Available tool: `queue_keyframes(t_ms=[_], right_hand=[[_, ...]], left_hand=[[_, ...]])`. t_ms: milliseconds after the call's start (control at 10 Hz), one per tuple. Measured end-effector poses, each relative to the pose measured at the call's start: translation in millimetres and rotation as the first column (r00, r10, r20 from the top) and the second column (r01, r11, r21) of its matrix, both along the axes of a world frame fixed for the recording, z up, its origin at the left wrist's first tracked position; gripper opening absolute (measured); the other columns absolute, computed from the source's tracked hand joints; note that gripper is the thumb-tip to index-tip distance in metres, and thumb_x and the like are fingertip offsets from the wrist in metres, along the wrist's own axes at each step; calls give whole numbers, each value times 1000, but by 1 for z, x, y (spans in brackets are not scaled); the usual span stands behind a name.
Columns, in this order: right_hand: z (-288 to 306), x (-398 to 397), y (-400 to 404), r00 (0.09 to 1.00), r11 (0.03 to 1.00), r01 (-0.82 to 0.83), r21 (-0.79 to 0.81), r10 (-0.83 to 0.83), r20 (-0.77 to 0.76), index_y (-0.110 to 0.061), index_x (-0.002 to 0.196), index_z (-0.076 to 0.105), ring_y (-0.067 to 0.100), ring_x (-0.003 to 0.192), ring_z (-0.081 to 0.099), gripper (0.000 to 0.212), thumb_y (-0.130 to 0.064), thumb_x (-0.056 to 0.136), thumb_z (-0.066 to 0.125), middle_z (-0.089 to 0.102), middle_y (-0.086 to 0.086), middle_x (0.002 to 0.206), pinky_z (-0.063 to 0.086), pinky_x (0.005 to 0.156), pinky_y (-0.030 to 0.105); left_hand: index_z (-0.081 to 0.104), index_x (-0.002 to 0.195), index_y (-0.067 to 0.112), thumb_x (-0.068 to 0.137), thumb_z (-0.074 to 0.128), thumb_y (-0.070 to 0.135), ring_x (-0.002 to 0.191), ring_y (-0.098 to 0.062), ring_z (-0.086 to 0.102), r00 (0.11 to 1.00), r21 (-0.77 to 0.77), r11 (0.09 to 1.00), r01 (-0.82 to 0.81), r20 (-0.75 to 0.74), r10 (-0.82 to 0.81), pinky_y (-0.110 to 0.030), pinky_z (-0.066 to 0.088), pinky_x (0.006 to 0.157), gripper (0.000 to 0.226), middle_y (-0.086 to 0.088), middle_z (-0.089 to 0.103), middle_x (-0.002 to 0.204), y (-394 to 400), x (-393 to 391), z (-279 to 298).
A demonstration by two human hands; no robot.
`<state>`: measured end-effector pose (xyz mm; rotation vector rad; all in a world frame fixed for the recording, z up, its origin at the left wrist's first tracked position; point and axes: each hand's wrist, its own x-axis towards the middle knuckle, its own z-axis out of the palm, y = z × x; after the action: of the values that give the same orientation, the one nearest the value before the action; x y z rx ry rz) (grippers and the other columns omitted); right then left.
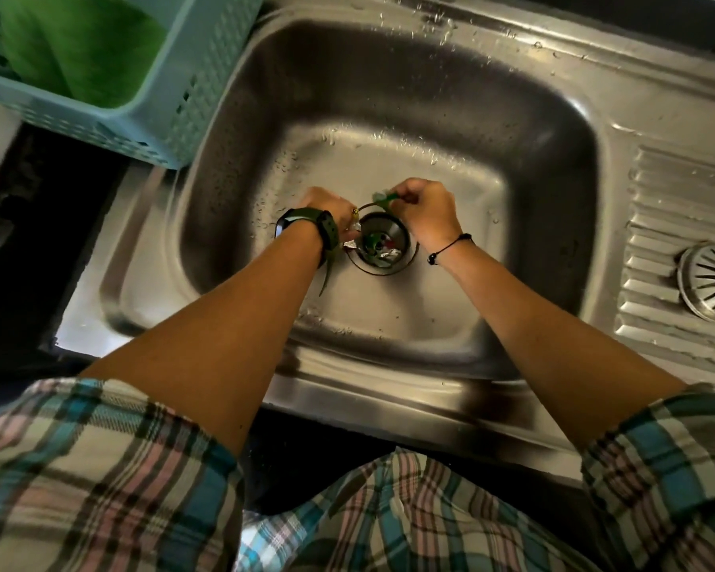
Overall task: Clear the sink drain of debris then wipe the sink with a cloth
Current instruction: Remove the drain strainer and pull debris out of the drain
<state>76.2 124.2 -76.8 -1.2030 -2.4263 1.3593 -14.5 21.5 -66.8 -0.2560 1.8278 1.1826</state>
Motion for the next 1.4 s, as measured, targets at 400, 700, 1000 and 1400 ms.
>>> queue_keyframes(t_ms=[400,700,1000,1400], right_hand=[[-9,-4,-13,995,947,-35,-320,64,81,2,104,67,26,91,61,28,9,83,49,66,16,100,49,76,28],[-49,13,-37,767,841,-531,104,425,480,-2,97,67,38,100,58,22,-3,86,48,64,23,106,46,78,30],[-10,-9,-16,1000,996,14,-85,-13,13,-1,88,70,16,85,63,16,7,78,60,72,15,96,49,71,11],[1,-22,-15,976,839,189,-511,-219,1,7,87,66,14,49,58,20,12,84,48,63,12,71,50,46,20]], left_hand=[[52,118,0,86,49,-3,81,-25,64,990,-39,992,-116,-89,112,-20,53,45,32,-10,54,91,-4,-13,14],[58,109,3,78,58,18,93,-37,65,988,-218,976,-8,-149,-25,-45,54,84,35,-19,64,106,-8,-16,-15],[58,107,-2,82,57,6,98,-34,63,993,-181,981,76,-72,-91,-43,54,86,27,-20,62,109,-16,-11,-7],[55,68,5,81,54,-11,64,-23,63,988,-49,989,-140,-77,136,-24,50,37,21,-13,60,78,-17,-24,-3]])
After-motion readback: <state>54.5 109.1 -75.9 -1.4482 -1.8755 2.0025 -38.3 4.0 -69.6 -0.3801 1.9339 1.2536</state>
